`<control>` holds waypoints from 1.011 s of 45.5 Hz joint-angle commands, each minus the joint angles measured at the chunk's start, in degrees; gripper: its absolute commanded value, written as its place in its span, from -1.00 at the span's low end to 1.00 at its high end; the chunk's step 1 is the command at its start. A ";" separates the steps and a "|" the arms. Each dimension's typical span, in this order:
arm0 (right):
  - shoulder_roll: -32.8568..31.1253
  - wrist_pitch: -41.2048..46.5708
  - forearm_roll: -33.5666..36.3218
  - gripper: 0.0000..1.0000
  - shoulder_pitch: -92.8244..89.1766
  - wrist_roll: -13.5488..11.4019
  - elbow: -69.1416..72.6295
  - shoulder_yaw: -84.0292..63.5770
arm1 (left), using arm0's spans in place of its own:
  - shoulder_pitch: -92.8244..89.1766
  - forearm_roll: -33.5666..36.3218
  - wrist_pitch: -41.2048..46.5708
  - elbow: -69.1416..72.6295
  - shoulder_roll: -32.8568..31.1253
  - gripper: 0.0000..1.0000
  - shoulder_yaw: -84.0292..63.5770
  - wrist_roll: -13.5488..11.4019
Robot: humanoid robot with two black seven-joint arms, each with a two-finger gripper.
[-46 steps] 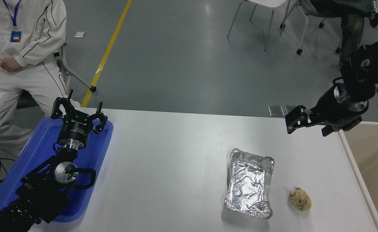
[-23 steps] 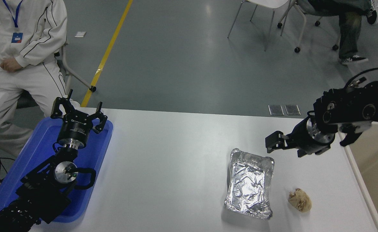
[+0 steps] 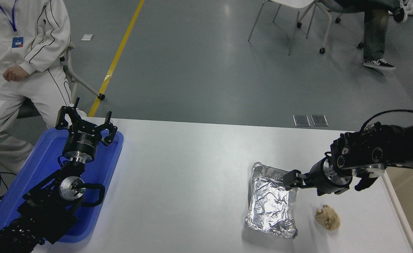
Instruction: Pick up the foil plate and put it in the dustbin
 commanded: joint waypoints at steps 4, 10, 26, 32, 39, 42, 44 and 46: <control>0.55 -1.03 0.04 0.93 -6.61 -0.09 -4.44 4.32 | 0.00 0.00 0.00 0.00 0.00 1.00 0.04 0.00; 1.08 -1.03 0.13 0.82 -9.69 -0.09 -6.82 4.94 | 0.00 0.00 0.00 0.00 0.00 1.00 0.04 0.00; 2.31 -1.20 0.13 0.70 -13.82 -0.09 -9.98 6.70 | 0.00 0.00 0.00 0.00 0.00 1.00 0.04 0.00; 2.22 -1.20 0.13 0.49 -14.79 -0.09 -10.07 8.63 | 0.00 0.00 0.00 0.00 0.00 1.00 0.04 0.00; 2.22 -1.20 0.13 0.17 -15.49 -0.09 -10.33 9.07 | 0.00 0.00 0.00 0.00 0.00 1.00 -0.05 0.00; 2.22 -1.20 0.13 0.03 -15.76 -0.09 -10.25 9.51 | 0.00 0.00 0.00 0.00 0.00 1.00 -0.05 0.00; 2.22 -1.20 0.22 -0.08 -15.93 -0.09 -10.25 9.51 | 0.00 0.00 0.00 0.00 0.00 1.00 -0.05 0.00; 2.31 -1.11 0.22 -0.25 -16.02 -0.09 -10.07 9.60 | 0.00 0.00 0.00 0.00 0.00 1.00 0.04 0.00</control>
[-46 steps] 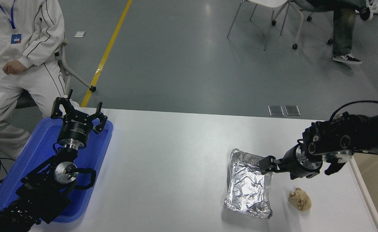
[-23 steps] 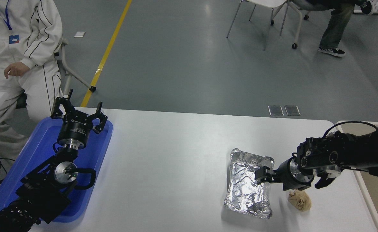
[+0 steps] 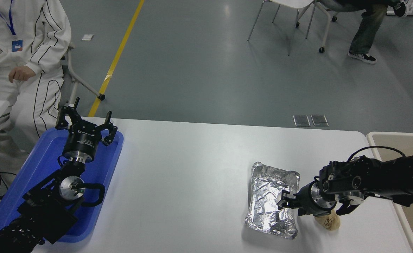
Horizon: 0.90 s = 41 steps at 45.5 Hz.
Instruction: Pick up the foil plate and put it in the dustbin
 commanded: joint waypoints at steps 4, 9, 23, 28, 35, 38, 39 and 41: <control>0.07 0.33 0.10 -0.59 -1.24 0.00 0.20 1.16 | 0.00 0.00 0.00 0.00 0.00 1.00 0.03 0.00; 0.07 1.04 0.10 -1.00 -1.06 0.00 0.73 1.16 | 0.00 0.00 0.00 0.00 0.00 1.00 0.03 0.00; -0.55 1.21 0.10 -1.00 0.34 0.09 4.33 1.16 | 0.00 0.00 0.00 0.00 0.00 1.00 -0.05 0.00; -1.34 1.30 0.10 -1.00 1.66 0.09 5.64 1.07 | 0.00 0.00 0.00 0.00 0.00 1.00 -0.05 0.00; -3.97 1.30 -0.08 -1.00 5.61 0.00 10.39 0.63 | 0.00 0.00 0.00 0.00 0.00 1.00 -0.05 0.00; -4.85 1.39 -0.51 -1.00 7.63 0.09 12.67 0.19 | 0.00 0.00 0.00 0.00 0.00 1.00 -0.05 0.00; -5.29 1.39 -0.69 -1.00 8.42 0.09 13.46 0.10 | 0.00 0.00 0.00 0.00 0.00 1.00 -0.05 0.00; -5.82 1.74 -1.04 -1.00 10.18 0.09 15.04 -0.25 | 0.00 0.00 0.00 0.00 0.00 1.00 0.03 0.00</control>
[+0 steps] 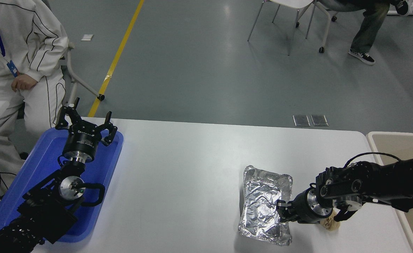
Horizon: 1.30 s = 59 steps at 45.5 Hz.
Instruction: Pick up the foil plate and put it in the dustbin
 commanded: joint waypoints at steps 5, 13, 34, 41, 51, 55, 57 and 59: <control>-3.71 1.84 -1.03 -1.00 11.54 0.00 10.45 -3.70 | 0.00 0.00 0.00 0.00 -0.01 1.00 -0.04 0.00; -3.89 6.49 -0.86 -1.00 20.50 0.00 13.53 -8.19 | 0.00 0.00 0.00 0.00 -0.01 1.00 -0.04 0.00; -5.91 21.96 -0.16 -1.00 35.45 0.00 15.47 -13.29 | 0.00 0.00 0.00 0.00 -0.01 1.00 0.04 0.00; -6.88 28.11 -0.07 -1.00 41.34 0.00 15.65 -15.57 | 0.00 0.00 0.00 0.00 -0.01 1.00 0.04 0.00; -7.58 34.01 -0.07 -1.00 49.51 0.00 15.82 -16.81 | 0.00 0.00 0.00 0.00 -0.01 1.00 0.04 0.00; -8.37 34.01 -0.07 -1.00 51.88 0.00 15.82 -16.81 | 0.00 0.00 0.00 0.00 -0.01 1.00 0.04 0.00; -8.64 34.01 -0.07 -1.00 53.73 0.00 15.82 -16.89 | 0.00 0.00 0.00 0.00 -0.01 1.00 -0.04 0.00; -8.64 34.01 -0.07 -1.00 54.61 0.00 15.91 -16.89 | 0.00 0.00 0.00 0.00 -0.01 1.00 0.04 0.00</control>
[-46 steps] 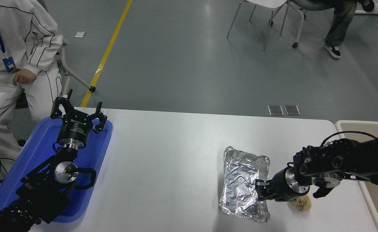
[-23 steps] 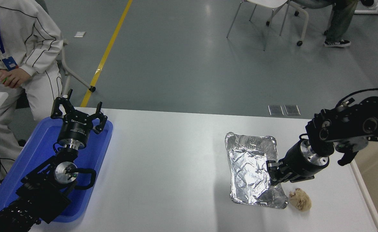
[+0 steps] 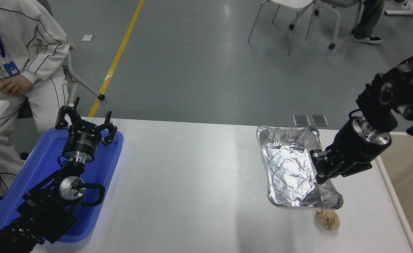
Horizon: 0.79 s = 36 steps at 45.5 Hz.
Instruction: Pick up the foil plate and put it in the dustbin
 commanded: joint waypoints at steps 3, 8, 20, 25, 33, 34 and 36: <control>-1.21 2.74 0.04 -1.00 8.86 0.00 0.25 -0.90 | 0.00 0.00 0.00 0.00 0.00 1.00 0.03 0.00; -1.65 2.74 0.04 -1.00 10.97 0.00 0.17 -1.43 | 0.00 0.00 0.00 0.00 0.00 1.00 0.03 0.00; -1.65 2.74 0.04 -1.00 13.17 0.00 0.17 -4.59 | 0.00 0.00 0.00 0.00 0.00 1.00 0.03 0.00; -1.83 2.74 0.04 -1.00 13.17 0.00 0.17 -5.82 | 0.00 0.00 0.00 0.00 0.00 1.00 0.03 0.00; -2.18 2.74 -0.04 -1.00 13.87 0.00 -0.27 -10.21 | 0.00 0.00 0.00 0.00 0.00 1.00 -0.06 0.00; -2.35 2.74 -0.04 -1.00 14.04 0.00 -0.27 -10.74 | 0.00 0.00 0.00 0.00 0.00 1.00 0.03 0.00; -3.05 2.74 -0.13 -1.00 14.48 0.00 -0.36 -11.80 | 0.00 0.00 0.00 0.00 0.00 1.00 0.03 0.00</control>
